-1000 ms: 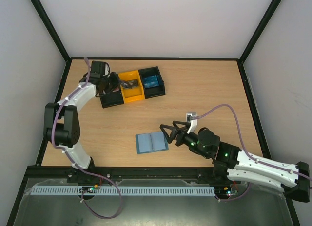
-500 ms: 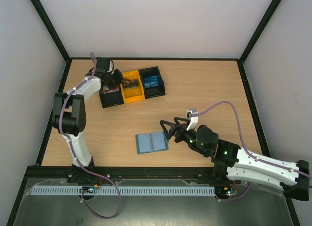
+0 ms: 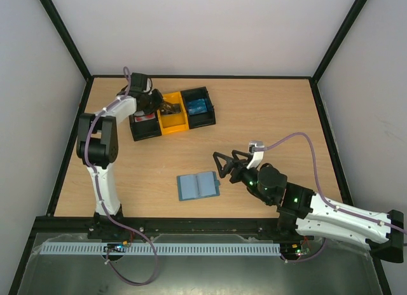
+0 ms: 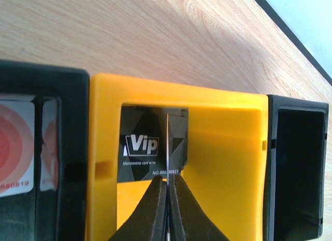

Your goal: Take the credit cards out of the card holder

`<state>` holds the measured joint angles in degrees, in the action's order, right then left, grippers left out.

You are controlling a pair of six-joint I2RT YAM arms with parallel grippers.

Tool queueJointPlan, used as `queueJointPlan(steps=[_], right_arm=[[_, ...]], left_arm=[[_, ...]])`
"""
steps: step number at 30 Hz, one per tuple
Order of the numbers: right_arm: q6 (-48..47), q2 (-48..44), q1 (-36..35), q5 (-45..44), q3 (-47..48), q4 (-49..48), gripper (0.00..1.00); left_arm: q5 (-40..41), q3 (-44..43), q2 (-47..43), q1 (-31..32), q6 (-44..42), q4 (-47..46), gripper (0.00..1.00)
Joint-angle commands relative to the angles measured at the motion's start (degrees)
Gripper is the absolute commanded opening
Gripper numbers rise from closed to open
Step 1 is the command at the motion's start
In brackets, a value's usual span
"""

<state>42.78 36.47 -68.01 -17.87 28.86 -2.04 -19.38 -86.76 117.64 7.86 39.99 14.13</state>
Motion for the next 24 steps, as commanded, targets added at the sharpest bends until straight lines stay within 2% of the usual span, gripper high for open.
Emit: queueJointPlan(steps=[1,15,24], right_arm=[[1.9,-1.6,-0.2,-1.9,-1.9,-3.5,0.98],[1.6,-2.9,-0.3,-3.8,-3.0,-3.2,0.98],[2.3,-2.2,-0.2,-0.8,-3.3,-3.5,0.98]], left_arm=[[0.4,-3.0,2.3,0.5,-1.6,1.5,0.03],[4.0,-5.0,4.0,1.6,-2.9,2.4,0.03],[5.0,-6.6,3.1,1.7,-2.5,4.4,0.14]])
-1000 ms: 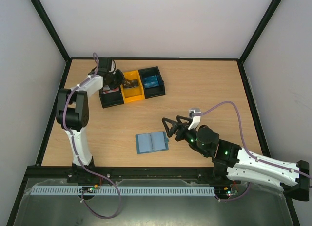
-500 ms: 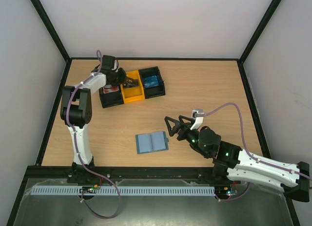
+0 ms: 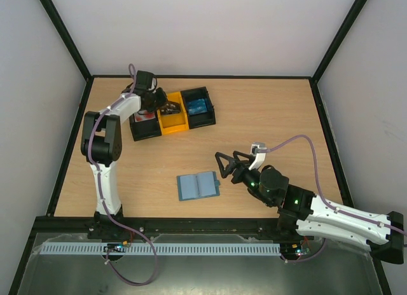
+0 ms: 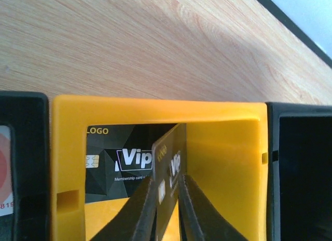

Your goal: Take the credit cards out of the card holder

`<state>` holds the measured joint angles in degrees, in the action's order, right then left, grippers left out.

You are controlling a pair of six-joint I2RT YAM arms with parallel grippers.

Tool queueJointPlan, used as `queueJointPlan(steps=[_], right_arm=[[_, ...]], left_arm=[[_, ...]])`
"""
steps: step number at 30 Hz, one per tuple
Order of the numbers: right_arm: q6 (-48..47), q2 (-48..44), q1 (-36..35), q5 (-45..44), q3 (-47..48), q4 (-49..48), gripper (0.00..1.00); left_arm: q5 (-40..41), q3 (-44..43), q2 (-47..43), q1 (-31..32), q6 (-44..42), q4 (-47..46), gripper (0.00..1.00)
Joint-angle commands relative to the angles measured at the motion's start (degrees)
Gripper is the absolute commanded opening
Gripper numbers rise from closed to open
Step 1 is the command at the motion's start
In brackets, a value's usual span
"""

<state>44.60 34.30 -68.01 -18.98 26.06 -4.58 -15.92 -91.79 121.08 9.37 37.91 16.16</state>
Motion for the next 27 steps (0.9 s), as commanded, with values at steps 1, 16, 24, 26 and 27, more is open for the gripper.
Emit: queueJointPlan(steps=[1,16,24,26,27], right_arm=[[0.4,0.0,-0.2,0.5,-0.5,-0.8,0.98],[0.3,5.2,-0.2,0.2,-0.6,-0.2,0.98],[3.4,5.9,-0.2,-4.7,6.3,12.2,0.98],[5.4,5.9,-0.2,-6.2,8.8,16.9,0.98],[6.1,5.7,-0.2,-6.4,9.8,18.6,0.98]], left_arm=[[2.1,-1.6,-0.6,0.2,-0.4,2.6,0.17],[1.5,-0.9,-11.6,0.7,-4.0,9.0,1.00],[-1.2,5.5,-27.5,1.7,-7.2,13.2,1.00],[-3.5,6.5,-31.4,1.8,-7.4,14.1,1.00],[-4.8,7.1,-33.4,1.8,-7.3,14.3,1.00]])
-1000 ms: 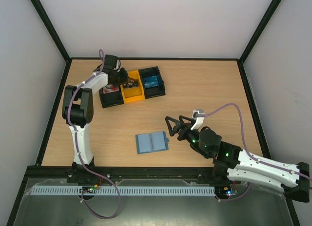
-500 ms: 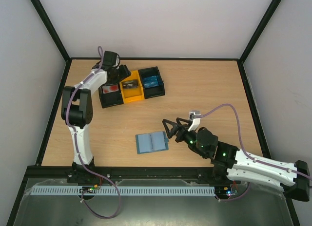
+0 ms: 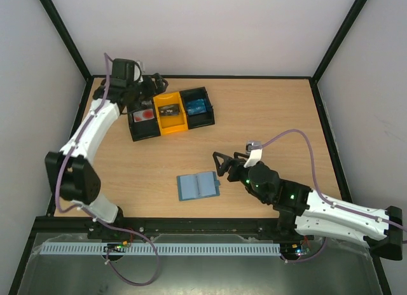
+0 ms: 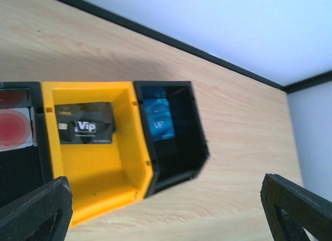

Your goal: Take the credit cards out of the card holder

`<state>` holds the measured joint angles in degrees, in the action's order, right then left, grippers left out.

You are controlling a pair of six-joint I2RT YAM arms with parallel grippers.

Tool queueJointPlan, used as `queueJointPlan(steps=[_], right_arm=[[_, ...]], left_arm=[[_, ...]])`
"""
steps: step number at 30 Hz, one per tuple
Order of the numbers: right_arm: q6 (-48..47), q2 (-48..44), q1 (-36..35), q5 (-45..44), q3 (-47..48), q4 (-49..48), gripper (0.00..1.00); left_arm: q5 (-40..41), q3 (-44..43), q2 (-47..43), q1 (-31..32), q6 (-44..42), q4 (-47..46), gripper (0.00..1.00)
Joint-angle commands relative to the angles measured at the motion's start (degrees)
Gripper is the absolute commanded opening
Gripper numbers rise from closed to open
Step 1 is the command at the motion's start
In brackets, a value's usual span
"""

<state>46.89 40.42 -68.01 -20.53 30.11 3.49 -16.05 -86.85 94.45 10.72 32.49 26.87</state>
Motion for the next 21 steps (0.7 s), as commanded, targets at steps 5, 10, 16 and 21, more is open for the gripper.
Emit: queueJointPlan(steps=[5,10,16,21], right_arm=[[4.6,-1.0,-0.2,-4.2,7.9,13.2,0.98],[1.9,-0.8,-0.2,-3.3,9.0,13.4,0.98],[4.1,-2.7,-0.2,-4.7,8.7,11.0,0.98],[10.3,-4.1,-0.2,-2.8,2.3,5.2,0.98]], left_arm=[[-9.0,8.6,-18.0,0.5,-1.8,3.3,1.00],[-13.9,19.4,-31.1,0.6,-0.7,1.3,1.00],[-16.3,31.7,-45.9,0.5,1.8,-2.5,1.00],[-19.4,38.5,-54.5,0.5,2.9,-3.4,1.00]])
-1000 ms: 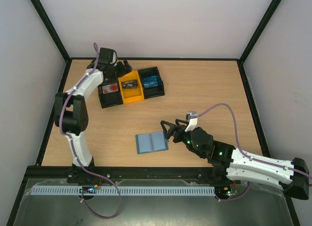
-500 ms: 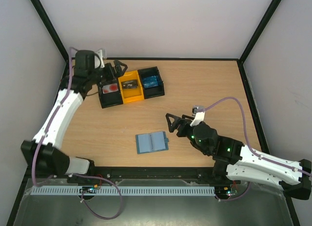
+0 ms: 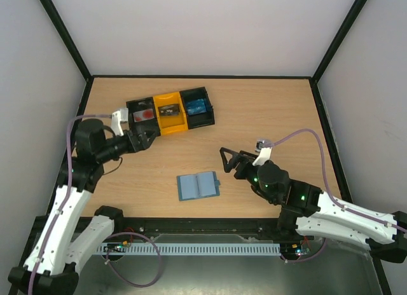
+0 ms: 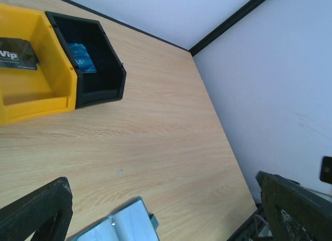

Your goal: Take the credit cards out of the card holder

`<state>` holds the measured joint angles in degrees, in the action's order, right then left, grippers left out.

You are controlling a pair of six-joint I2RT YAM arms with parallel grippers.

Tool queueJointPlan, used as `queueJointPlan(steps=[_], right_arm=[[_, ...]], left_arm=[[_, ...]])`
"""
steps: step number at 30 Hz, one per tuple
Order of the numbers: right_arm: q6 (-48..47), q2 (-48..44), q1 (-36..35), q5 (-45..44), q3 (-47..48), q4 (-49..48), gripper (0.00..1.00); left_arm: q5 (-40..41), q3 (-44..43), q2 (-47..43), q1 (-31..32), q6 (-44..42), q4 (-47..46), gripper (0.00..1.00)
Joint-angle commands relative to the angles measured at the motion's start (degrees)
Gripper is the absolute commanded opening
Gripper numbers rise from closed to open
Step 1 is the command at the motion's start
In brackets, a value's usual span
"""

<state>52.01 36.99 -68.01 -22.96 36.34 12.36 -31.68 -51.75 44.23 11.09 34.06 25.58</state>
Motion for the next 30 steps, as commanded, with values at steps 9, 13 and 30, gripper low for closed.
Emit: queueJointPlan(steps=[9,13,30], right_arm=[[10.3,-1.2,-0.2,-1.6,-5.8,0.2,0.98],[10.0,-3.4,-0.2,-3.4,-5.8,1.4,0.98],[8.6,-9.1,-0.2,-4.2,-5.7,5.2,0.98]], left_arm=[[2.3,8.0,-8.8,0.1,-2.7,3.2,1.00],[3.0,11.1,-9.2,0.2,0.8,0.4,1.00],[4.7,17.3,-13.1,0.2,3.6,-2.5,1.00]])
